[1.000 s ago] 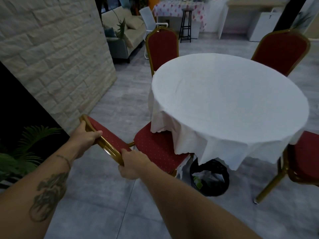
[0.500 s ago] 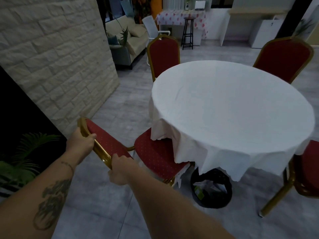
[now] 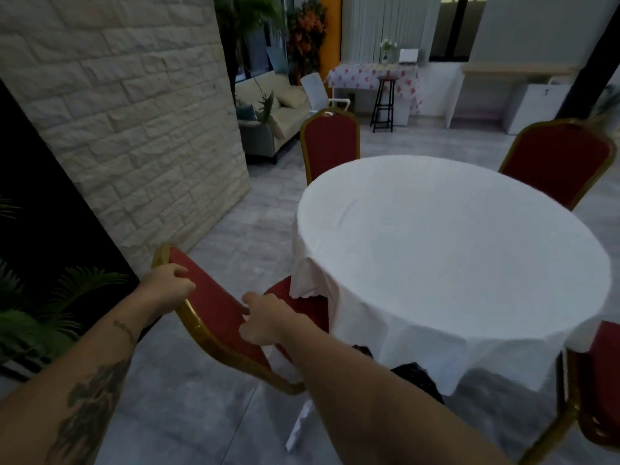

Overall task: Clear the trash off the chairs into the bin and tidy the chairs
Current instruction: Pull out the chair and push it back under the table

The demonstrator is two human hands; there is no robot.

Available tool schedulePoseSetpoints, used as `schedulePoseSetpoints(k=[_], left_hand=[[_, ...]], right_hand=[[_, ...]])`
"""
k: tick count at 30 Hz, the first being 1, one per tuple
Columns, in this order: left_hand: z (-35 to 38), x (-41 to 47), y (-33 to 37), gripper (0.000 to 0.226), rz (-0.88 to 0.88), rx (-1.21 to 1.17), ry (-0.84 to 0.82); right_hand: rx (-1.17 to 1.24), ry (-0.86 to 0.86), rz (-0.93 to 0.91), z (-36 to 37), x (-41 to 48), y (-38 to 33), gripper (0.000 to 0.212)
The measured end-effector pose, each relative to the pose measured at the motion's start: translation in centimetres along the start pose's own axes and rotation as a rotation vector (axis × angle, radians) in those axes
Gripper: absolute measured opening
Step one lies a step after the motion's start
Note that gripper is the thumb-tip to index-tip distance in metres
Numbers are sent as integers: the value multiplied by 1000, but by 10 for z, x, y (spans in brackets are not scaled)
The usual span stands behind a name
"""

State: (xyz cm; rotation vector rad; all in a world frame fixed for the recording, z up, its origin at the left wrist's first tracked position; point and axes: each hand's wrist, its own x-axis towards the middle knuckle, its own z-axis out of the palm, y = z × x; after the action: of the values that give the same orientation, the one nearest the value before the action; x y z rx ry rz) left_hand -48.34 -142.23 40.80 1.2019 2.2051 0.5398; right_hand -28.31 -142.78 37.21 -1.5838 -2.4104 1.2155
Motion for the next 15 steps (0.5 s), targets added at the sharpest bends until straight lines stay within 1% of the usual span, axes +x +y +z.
schedulePoseSetpoints(k=[3,6,8,10,12,15], left_hand=[[3,-32,12,47,47,-3,-31],[2,-70,27,44,98,-11,-21],[1,-98,38,43,137,-11,-19],[2,-129,54,41,179,-29,-10],[5,-164,69,35,221,-62,-12],[27,-217,89,39,287,-98,-18]], right_hand=[[-47,43,-9,-37,-21,15,62],[-94,107,-30,-65,-50,31,61],[-88,131,-19,-84,-75,45,64],[-50,170,-4,-101,-106,59,67],[-35,221,-8,-114,-141,73,64],[-50,292,-14,-126,-209,104,60]])
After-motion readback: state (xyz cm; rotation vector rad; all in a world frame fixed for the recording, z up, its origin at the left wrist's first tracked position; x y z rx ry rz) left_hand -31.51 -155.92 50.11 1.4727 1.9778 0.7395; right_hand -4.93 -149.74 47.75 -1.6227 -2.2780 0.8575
